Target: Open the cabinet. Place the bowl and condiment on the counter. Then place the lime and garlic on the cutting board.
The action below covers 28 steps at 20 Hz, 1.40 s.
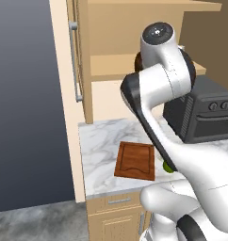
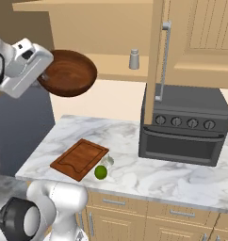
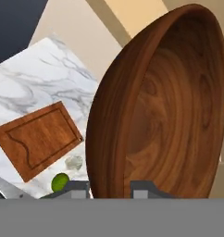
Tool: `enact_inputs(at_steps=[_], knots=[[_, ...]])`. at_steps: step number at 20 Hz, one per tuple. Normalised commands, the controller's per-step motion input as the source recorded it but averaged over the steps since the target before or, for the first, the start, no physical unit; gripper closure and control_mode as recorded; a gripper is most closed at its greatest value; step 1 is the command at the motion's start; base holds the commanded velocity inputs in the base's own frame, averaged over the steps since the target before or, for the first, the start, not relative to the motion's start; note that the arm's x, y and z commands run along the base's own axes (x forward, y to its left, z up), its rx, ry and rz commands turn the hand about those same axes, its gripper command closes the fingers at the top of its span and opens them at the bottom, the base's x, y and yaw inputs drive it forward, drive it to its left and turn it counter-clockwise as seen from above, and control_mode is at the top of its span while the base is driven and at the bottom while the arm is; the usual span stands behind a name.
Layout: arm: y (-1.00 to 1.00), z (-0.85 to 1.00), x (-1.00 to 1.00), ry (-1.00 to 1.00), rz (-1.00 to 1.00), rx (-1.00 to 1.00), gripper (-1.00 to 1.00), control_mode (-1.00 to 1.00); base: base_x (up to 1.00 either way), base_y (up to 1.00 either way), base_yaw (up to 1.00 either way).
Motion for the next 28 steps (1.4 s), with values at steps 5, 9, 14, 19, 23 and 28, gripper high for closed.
enact_inputs(at_steps=[5,9,14,19,23,28], knots=[[-0.34,-0.39,-0.87,0.25,0.00,0.01,1.00,-1.00,0.00,0.00,0.00],[-0.52,-0.58,-0.41,0.25,0.03,0.00,1.00,-1.00,0.00,0.00,0.00],[-0.43,-0.78,0.03,0.28,0.16,0.00,1.00,-1.00,0.00,0.00,0.00],[-0.06,-0.61,0.55,0.13,0.35,-0.06,1.00,-1.00,0.00,0.00,0.00],[0.00,-0.25,0.91,0.00,0.50,-0.06,1.00,-1.00,0.00,0.00,0.00],[-0.09,-0.35,0.78,0.00,0.51,-0.01,1.00,-1.00,0.00,0.00,0.00]])
